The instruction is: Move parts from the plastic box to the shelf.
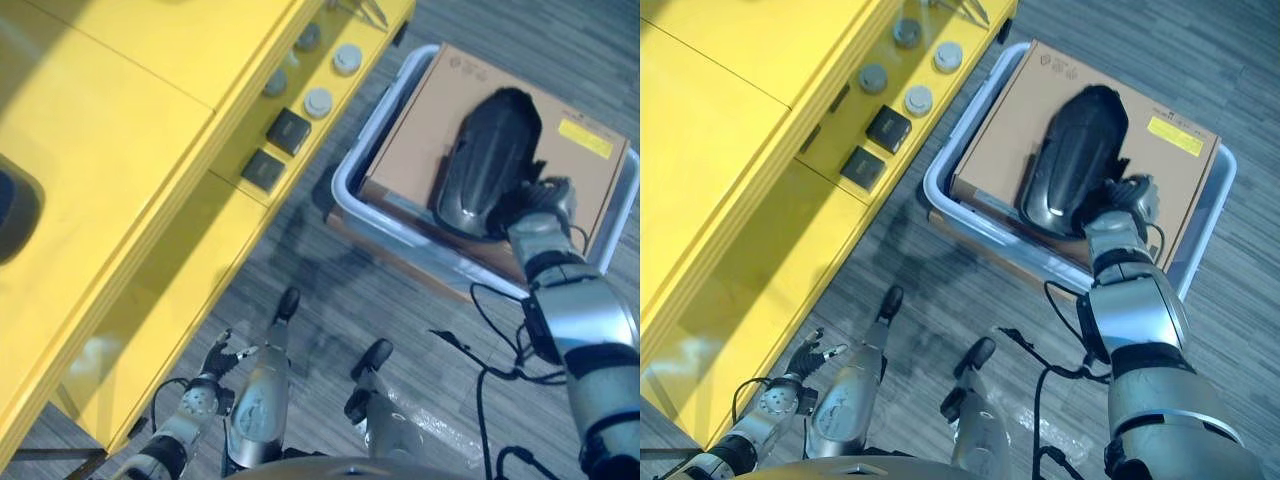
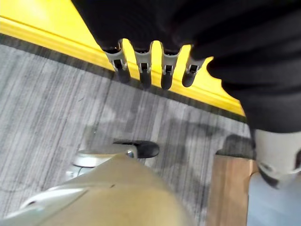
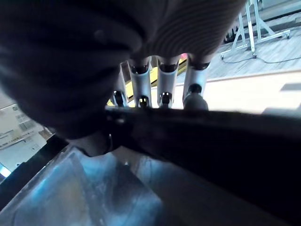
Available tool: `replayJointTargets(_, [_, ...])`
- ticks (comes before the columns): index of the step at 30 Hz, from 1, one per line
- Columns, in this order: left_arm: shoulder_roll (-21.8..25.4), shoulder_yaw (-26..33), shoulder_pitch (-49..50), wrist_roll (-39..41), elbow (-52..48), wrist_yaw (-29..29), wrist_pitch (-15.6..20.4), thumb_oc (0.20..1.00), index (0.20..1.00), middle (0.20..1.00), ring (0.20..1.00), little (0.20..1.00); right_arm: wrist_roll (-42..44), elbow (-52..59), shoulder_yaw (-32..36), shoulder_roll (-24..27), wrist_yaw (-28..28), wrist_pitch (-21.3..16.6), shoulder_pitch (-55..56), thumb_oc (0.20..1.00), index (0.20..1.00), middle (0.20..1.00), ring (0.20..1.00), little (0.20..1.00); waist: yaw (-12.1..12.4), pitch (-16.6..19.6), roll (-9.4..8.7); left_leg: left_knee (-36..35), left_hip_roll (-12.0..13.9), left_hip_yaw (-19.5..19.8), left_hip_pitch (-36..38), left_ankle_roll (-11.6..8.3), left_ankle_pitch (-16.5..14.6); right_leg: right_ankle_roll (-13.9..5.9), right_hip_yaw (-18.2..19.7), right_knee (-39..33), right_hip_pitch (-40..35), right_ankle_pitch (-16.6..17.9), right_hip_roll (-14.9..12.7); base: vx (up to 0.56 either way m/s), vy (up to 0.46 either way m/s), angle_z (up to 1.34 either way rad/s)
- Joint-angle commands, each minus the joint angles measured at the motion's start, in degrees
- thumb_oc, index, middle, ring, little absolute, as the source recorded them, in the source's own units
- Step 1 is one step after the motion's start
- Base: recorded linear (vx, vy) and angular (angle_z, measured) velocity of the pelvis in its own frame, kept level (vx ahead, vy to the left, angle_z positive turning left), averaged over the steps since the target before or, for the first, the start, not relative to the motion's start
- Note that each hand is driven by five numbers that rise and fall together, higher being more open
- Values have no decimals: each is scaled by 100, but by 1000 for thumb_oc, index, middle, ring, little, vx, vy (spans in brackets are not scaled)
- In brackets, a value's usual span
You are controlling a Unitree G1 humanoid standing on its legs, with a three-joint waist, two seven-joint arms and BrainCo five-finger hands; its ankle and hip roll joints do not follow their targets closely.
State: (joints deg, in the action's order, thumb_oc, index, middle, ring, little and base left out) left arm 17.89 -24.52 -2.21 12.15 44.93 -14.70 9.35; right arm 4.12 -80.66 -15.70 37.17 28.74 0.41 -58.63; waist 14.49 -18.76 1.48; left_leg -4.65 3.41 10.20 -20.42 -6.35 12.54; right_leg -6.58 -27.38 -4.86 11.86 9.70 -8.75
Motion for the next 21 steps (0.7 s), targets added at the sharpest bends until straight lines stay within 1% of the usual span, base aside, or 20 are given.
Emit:
replayJointTargets(1, [163, -110, 193, -106, -140, -45, 184, 1000, 1000, 1000, 1000, 1000, -549, 531, -582, 451, 120, -188, 97, 200, 200, 200, 200, 200, -58, 151, -213, -35, 160, -55, 323, -108, -712, -431, -35, -14, -610, -895, -139, 25, -23, -16])
replayJointTargets(4, [520, 71, 360, -243, -1007, -18, 236, 1000, 1000, 1000, 1000, 1000, -1070, 1045, -796, 559, 151, -203, 283, 200, 200, 200, 200, 200, -140, 324, -209, -35, 206, -152, 558, -88, -769, -411, 47, -14, -778, -934, -134, 39, -22, -14])
replayJointTargets(5, [520, 71, 360, -243, -1007, -18, 236, 1000, 1000, 1000, 1000, 1000, -1070, 1045, -796, 559, 151, -203, 283, 200, 200, 200, 200, 200, -140, 324, -209, -35, 206, -152, 558, -88, -769, -411, 47, -14, -778, -934, -134, 46, -36, -13])
replayJointTargets(6, [768, 275, 403, -368, -1578, -79, 305, 1000, 1000, 1000, 1000, 1000, -1336, 1537, -872, 683, 162, -233, 467, 200, 200, 200, 200, 200, -200, 451, -222, -35, 245, -236, 738, -82, -810, -391, 94, -14, -918, -975, -125, 44, -42, -13])
replayJointTargets(8, [1009, 497, 484, -504, -2214, -65, 291, 1000, 1000, 1000, 1000, 1000, -1766, 2397, -957, 836, 157, -214, 684, 200, 200, 200, 200, 200, -310, 591, -250, -35, 282, -319, 904, -75, -836, -380, 148, -14, -1036, -1006, -110, 44, -39, -9])
replayJointTargets(10, [1221, 682, 499, -556, -2810, -6, 325, 1000, 1000, 1000, 1000, 1000, -2190, 3100, -1046, 1034, 95, -242, 852, 200, 200, 200, 200, 200, -398, 726, -261, -35, 344, -424, 1093, -91, -905, -364, 206, -14, -1171, -1068, -82, 36, -37, -12])
replayJointTargets(13, [1396, 881, 512, -472, -3397, 111, 336, 1000, 1000, 1000, 1000, 1000, -2559, 3867, -1116, 1257, -2, -273, 1042, 200, 200, 200, 200, 200, -533, 923, -272, -35, 387, -566, 1355, -82, -983, -339, 287, -14, -1343, -1113, -48, 31, -22, -30])
replayJointTargets(17, [1284, 1040, 474, 190, -3967, 360, 363, 1000, 1000, 1000, 1000, 1000, -3051, 5073, -1045, 1640, -111, -285, 1260, 200, 200, 200, 200, 200, -746, 1172, -254, -35, 417, -741, 1697, -73, -1068, -301, 410, -14, -1568, -1170, -34, 4, -14, -25])
replayJointTargets(21, [1000, 986, 302, 747, -4297, 402, 356, 1000, 1000, 1000, 1000, 1000, -3307, 6070, -629, 1729, -46, -311, 1587, 200, 200, 200, 200, 200, -927, 1389, -208, -31, 394, -860, 1996, -40, -1162, -273, 529, -14, -1771, -1216, -40, 28, 3, -23])
